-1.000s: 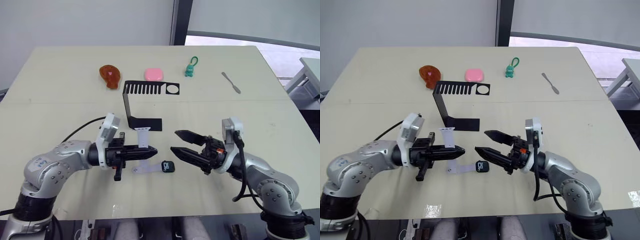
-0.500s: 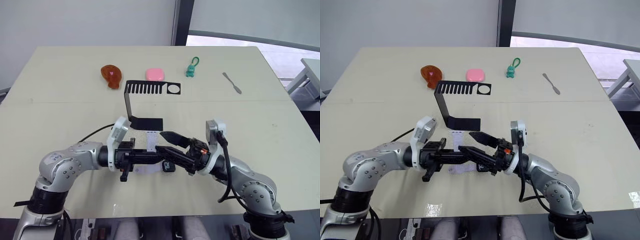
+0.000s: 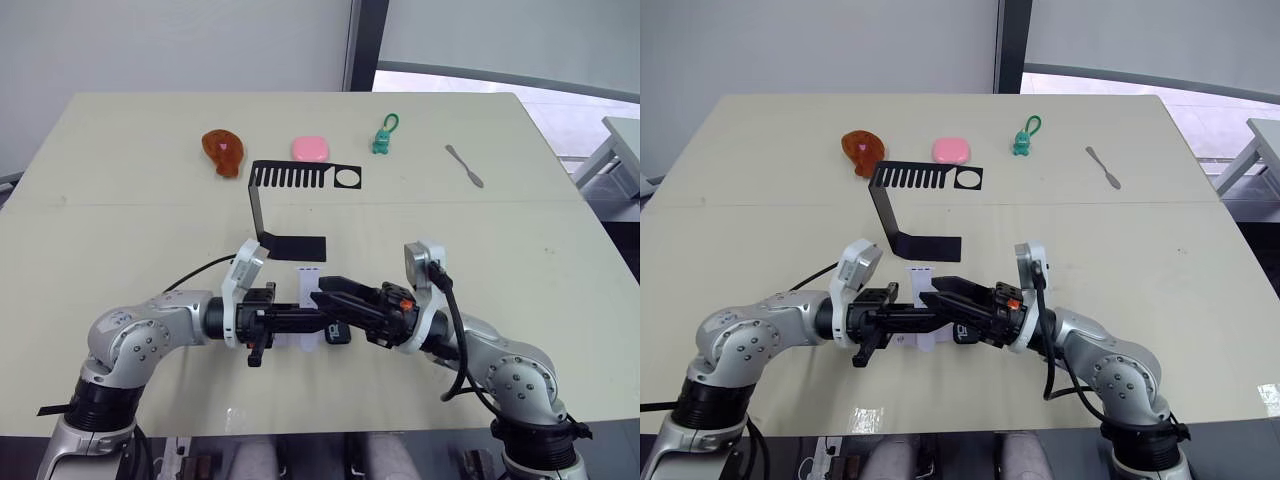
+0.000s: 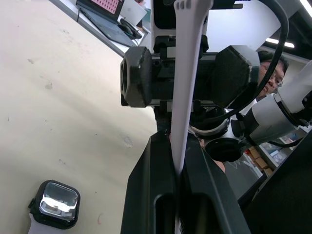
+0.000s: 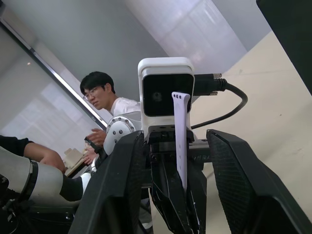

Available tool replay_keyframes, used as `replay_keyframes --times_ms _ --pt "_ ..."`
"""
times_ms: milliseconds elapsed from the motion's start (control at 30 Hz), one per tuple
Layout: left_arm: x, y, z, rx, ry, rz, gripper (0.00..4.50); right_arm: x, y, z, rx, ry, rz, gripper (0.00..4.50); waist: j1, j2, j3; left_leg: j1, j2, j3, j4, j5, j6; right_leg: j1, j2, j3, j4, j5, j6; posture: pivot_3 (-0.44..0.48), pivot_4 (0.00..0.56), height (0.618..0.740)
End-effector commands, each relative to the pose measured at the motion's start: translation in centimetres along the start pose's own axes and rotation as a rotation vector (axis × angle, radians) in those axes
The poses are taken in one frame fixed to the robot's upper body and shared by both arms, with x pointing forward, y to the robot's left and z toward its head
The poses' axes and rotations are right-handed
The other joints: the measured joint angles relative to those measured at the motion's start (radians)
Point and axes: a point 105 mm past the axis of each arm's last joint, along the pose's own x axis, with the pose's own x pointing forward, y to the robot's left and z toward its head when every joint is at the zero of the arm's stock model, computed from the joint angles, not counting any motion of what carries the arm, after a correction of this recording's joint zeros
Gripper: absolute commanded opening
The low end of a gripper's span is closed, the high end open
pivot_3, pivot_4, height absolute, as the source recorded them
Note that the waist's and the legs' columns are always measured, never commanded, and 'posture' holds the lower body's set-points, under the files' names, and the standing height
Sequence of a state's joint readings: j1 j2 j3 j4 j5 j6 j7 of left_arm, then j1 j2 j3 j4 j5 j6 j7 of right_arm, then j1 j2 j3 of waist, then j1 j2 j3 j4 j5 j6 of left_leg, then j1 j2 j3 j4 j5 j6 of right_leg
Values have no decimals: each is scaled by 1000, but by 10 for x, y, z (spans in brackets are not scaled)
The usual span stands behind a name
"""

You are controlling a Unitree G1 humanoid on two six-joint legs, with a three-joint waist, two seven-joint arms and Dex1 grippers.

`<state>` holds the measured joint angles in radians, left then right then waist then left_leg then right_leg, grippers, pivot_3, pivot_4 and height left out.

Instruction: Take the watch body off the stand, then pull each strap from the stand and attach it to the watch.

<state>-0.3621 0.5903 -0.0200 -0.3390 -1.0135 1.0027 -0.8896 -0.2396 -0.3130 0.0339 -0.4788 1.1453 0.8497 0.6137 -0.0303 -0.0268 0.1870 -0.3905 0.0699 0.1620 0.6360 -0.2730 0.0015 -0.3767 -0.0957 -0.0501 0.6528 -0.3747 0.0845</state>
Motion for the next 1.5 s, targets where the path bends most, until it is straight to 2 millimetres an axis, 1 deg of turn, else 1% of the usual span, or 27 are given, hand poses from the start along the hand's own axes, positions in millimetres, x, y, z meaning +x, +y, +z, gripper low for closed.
replay_keyframes --times_ms 33,367,1033,1500 --pt "4 -4 3 18 2 -27 0 5 6 3 2 -6 28 2105 0 0 0 0 0 0 0 0 0 0 0 0 0 0 0 0 150 740" --pt "5 -3 -2 22 -6 -27 0 11 3 2 13 -15 34 2105 0 0 0 0 0 0 0 0 0 0 0 0 0 0 0 0 150 740" --pt "5 -2 -5 19 -30 -9 0 7 -2 7 15 -55 16 2105 0 0 0 0 0 0 0 0 0 0 0 0 0 0 0 0 150 740" --pt "5 -2 -5 21 -34 -3 0 7 -3 3 22 -43 15 2105 0 0 0 0 0 0 0 0 0 0 0 0 0 0 0 0 150 740"
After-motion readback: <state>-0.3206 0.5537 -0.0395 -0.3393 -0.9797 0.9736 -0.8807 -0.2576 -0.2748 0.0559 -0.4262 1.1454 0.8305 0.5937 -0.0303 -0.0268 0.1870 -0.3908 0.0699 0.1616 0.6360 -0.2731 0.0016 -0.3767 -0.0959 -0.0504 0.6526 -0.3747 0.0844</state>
